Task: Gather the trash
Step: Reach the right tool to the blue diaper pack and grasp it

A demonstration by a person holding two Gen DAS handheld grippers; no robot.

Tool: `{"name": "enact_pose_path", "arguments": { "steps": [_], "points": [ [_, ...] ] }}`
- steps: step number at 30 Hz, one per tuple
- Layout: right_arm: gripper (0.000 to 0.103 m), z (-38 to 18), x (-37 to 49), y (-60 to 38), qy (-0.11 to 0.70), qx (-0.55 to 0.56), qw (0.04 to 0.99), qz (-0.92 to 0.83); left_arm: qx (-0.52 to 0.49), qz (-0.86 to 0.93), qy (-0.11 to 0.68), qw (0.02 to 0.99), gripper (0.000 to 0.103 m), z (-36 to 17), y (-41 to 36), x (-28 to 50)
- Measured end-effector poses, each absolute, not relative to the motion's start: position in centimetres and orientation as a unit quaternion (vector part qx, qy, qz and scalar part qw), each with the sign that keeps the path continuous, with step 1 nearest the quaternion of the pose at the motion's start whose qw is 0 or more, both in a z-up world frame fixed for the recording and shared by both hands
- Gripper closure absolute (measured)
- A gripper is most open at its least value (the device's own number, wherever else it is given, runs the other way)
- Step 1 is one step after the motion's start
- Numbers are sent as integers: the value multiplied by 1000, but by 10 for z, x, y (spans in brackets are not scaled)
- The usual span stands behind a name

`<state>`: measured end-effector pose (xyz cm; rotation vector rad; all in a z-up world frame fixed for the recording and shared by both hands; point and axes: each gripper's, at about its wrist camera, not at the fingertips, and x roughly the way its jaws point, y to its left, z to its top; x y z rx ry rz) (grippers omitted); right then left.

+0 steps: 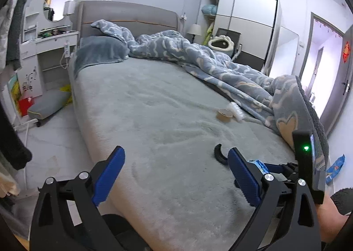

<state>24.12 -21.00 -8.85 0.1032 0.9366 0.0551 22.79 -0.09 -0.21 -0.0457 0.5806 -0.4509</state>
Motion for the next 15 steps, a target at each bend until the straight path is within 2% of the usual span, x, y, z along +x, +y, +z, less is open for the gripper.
{"name": "enact_pose_path", "arguments": {
  "steps": [9, 12, 15],
  "points": [
    [4, -91, 247, -210, 459, 38, 886, 46, 4, -264, 311, 913, 7, -21, -40, 248],
    [25, -92, 248, -211, 462, 18, 886, 41, 17, -275, 319, 907, 7, -28, -55, 253],
    [29, -84, 246, -217, 459, 10, 887, 58, 36, -285, 322, 902, 7, -34, -69, 257]
  ]
}}
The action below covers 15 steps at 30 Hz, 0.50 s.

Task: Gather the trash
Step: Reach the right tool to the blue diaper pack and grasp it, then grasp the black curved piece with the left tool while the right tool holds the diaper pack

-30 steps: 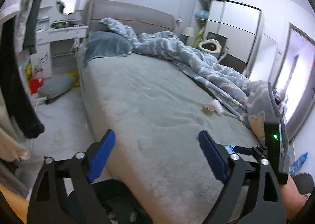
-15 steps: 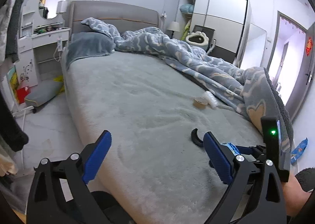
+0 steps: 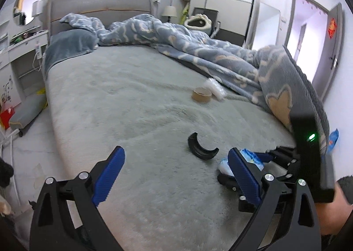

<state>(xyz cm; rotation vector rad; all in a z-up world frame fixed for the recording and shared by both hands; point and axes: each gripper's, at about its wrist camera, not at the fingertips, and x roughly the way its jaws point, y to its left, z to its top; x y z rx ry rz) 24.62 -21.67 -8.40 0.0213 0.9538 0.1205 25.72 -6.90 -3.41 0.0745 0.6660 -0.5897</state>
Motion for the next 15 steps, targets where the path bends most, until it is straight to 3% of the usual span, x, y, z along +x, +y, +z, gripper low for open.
{"name": "enact_pose_path", "arguments": {
  "steps": [15],
  "points": [
    [29, -54, 233, -294, 414, 72, 906, 46, 106, -336, 335, 874, 7, -57, -119, 280]
  ]
}}
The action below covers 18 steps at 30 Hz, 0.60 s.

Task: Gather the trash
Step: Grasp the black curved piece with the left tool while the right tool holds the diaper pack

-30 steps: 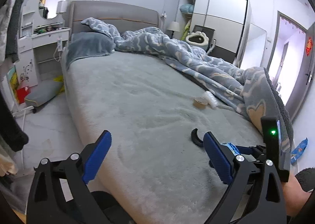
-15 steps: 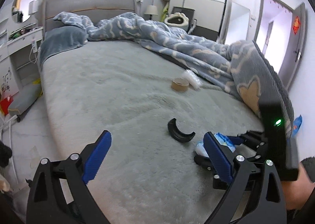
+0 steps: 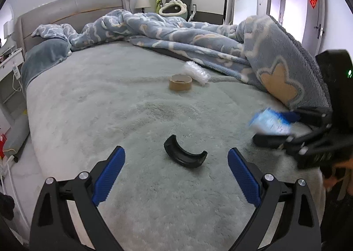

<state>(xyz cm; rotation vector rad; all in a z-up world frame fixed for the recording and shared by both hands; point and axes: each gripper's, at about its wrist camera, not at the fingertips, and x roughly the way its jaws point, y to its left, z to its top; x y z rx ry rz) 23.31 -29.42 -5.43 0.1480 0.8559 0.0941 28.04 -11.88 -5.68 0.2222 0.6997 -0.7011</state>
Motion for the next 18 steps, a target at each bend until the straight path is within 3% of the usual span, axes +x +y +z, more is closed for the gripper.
{"name": "enact_pose_path", "arguments": {
  "steps": [13, 18],
  "points": [
    [29, -57, 231, -310, 418, 104, 901, 60, 118, -358, 371, 849, 21, -86, -138, 306],
    [29, -59, 233, -312, 421, 107, 898, 66, 111, -363, 381, 843, 32, -92, -144, 314]
  ]
}}
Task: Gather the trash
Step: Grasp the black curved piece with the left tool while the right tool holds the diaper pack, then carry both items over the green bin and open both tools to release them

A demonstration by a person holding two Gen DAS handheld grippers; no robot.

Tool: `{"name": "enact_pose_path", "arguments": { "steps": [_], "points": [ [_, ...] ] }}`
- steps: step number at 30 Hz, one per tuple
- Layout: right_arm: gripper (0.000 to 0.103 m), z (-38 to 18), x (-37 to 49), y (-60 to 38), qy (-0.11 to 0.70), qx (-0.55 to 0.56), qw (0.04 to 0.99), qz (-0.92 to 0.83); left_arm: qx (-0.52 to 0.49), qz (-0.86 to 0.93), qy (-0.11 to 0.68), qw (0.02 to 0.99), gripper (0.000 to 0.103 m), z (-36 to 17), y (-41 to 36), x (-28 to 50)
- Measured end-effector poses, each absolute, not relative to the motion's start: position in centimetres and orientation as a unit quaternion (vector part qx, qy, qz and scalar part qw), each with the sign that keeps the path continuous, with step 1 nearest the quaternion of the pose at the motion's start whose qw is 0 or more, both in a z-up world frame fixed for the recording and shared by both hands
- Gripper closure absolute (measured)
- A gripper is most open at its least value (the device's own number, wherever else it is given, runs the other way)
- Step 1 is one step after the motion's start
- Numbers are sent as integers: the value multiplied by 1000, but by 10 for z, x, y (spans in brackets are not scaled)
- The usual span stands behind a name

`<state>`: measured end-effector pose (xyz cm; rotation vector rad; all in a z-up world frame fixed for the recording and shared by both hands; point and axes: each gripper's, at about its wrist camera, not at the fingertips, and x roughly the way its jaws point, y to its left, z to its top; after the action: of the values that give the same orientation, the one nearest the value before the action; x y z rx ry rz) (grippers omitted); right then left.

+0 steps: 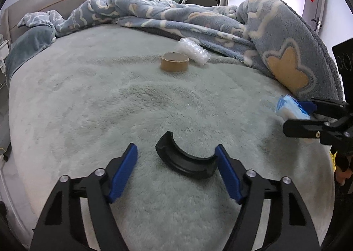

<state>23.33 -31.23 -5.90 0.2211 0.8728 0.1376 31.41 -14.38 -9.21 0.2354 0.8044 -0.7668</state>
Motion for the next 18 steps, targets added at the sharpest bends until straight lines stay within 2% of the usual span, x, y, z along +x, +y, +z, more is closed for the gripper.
{"name": "enact_pose_path", "arguments": {
  "steps": [4, 6, 9, 18],
  "points": [
    [29, -62, 233, -314, 426, 110, 896, 67, 113, -367, 381, 841, 38, -92, -149, 316],
    [29, -62, 233, -314, 427, 110, 895, 68, 110, -367, 382, 841, 48, -92, -150, 317],
    [29, -62, 233, -313, 427, 109, 895, 68, 106, -364, 386, 841, 53, -90, -151, 317],
    [29, -48, 233, -297, 421, 99, 898, 80, 76, -334, 391, 854, 55, -75, -130, 315]
  ]
}}
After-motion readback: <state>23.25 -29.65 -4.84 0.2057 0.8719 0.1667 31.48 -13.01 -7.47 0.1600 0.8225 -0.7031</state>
